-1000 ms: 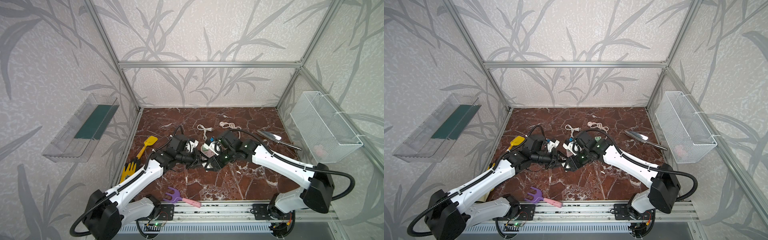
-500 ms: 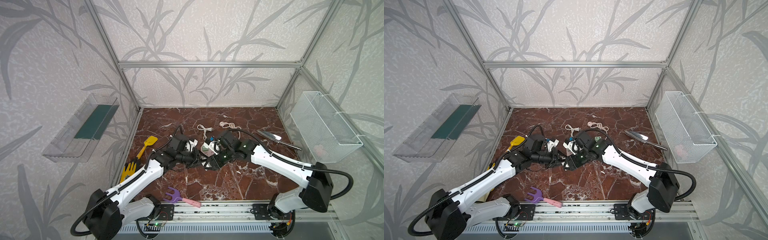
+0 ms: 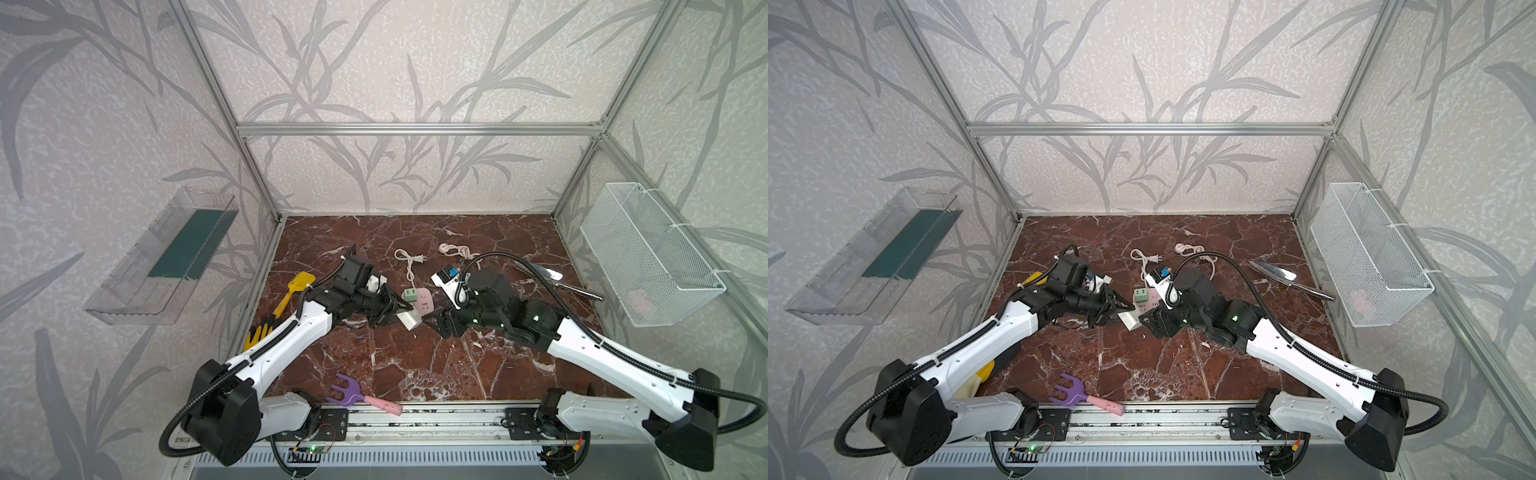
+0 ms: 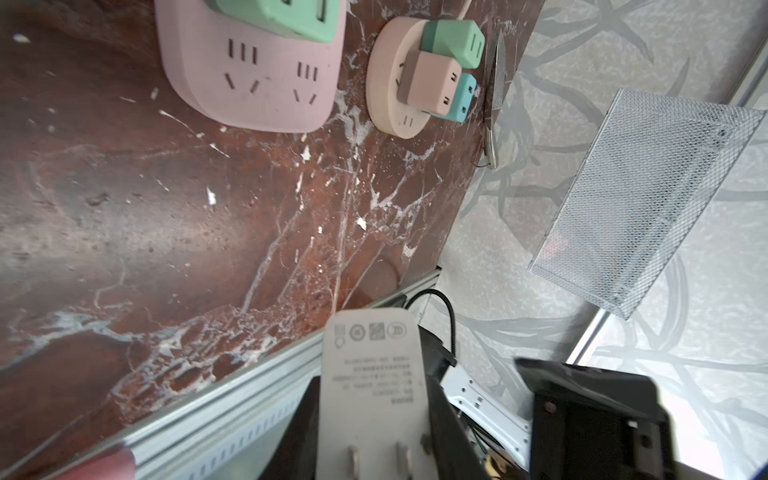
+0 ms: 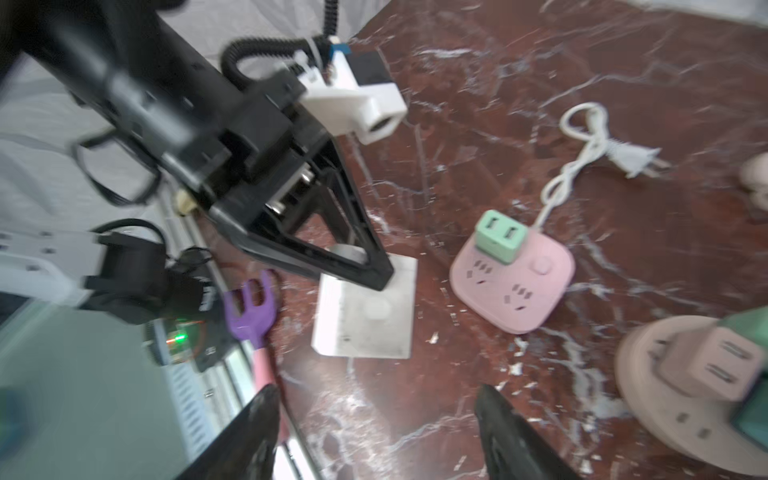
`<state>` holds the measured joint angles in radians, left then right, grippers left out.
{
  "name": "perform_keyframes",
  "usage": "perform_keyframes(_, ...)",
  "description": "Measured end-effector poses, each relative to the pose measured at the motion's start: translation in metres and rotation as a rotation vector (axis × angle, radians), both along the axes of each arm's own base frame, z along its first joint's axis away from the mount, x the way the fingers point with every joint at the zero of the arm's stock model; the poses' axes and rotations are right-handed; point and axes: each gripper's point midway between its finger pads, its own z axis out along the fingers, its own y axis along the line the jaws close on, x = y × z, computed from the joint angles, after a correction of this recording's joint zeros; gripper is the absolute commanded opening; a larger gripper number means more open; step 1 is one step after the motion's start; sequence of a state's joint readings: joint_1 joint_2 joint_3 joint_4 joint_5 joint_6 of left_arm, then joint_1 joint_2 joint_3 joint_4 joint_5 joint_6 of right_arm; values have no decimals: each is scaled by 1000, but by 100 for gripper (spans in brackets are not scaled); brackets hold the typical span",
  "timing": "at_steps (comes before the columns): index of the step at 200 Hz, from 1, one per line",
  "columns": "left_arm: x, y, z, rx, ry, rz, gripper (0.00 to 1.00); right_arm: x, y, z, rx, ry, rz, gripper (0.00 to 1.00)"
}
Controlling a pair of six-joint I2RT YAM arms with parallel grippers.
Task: Insert the plug
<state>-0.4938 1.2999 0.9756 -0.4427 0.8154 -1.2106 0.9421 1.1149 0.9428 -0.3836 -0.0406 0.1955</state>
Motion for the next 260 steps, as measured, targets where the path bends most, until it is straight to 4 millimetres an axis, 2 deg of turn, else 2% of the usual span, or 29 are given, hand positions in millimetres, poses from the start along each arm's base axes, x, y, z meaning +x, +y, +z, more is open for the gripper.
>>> perform_keyframes(15,2,-7,11,-41,34,-2,0,-10,-2,-15,-92,-139,21,67)
perform_keyframes(32,-3,-7,15,-53,70,-4,0,-15,-4,-17,-144,-262,32,66)
perform_keyframes(45,-6,-8,16,-54,90,-11,0,-8,-9,-6,-142,-340,-4,67)
perform_keyframes(68,-8,-8,18,-61,111,-11,0,2,-15,24,-96,-455,-62,67)
perform_keyframes(86,-8,-9,20,-70,121,-6,0,4,-14,33,-81,-491,-62,67)
perform_keyframes(117,-9,-9,25,-84,120,-4,0,1,-7,29,-108,-514,-26,67)
perform_keyframes(182,-7,-18,45,-171,92,-31,0,-25,12,41,-123,-629,82,69)
perform_keyframes(211,-10,-22,57,-220,70,-70,0,-23,14,48,-119,-708,76,69)
perform_keyframes(240,-15,-26,68,-262,59,-109,0,-25,8,37,-134,-777,103,69)
perform_keyframes(260,-17,-28,74,-288,53,-127,0,-25,6,44,-132,-810,102,68)
